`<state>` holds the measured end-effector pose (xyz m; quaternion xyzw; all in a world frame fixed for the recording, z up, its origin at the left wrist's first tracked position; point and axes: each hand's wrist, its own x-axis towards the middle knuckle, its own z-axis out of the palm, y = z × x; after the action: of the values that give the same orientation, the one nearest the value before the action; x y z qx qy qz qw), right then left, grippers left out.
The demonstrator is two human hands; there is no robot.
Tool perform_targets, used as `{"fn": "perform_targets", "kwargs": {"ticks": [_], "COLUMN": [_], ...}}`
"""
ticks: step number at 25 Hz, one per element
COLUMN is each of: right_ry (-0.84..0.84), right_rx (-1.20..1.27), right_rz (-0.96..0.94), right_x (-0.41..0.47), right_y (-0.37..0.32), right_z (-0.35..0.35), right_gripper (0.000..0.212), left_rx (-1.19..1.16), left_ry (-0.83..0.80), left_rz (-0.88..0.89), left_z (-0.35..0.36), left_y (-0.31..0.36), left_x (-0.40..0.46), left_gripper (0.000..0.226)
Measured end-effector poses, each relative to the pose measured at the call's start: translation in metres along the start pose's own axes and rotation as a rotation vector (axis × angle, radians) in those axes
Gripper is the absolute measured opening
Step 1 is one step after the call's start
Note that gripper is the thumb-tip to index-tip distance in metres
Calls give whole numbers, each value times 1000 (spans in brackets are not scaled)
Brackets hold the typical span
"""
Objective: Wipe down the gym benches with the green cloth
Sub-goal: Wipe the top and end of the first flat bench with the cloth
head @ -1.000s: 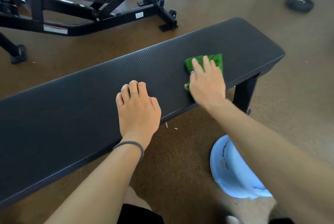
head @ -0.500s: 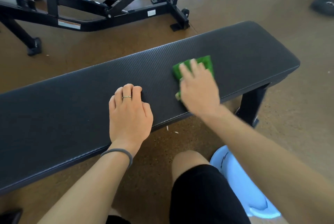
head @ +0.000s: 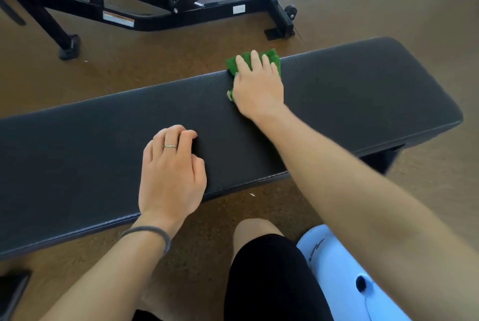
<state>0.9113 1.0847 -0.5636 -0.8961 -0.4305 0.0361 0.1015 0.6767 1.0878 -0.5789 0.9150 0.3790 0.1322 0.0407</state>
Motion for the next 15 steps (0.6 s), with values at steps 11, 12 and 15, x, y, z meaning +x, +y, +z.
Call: {"fn": "perform_targets", "kwargs": {"ticks": [11,12,15], "right_ry": [-36,1,70], "right_rx": [-89,-54,-79], "right_rz": [-62,86,165], "right_x": [26,29,6], "right_y": [80,104,86], "right_z": [-15,-21,-19], "right_gripper": [81,69,66], "left_rx": [-13,-9,-6], "left_ry": [11,15,10], "left_rz": [10,12,6], "left_z": [2,3,1], "left_y": [0,0,1], "left_x": [0,0,0], "left_gripper": [43,43,43]}}
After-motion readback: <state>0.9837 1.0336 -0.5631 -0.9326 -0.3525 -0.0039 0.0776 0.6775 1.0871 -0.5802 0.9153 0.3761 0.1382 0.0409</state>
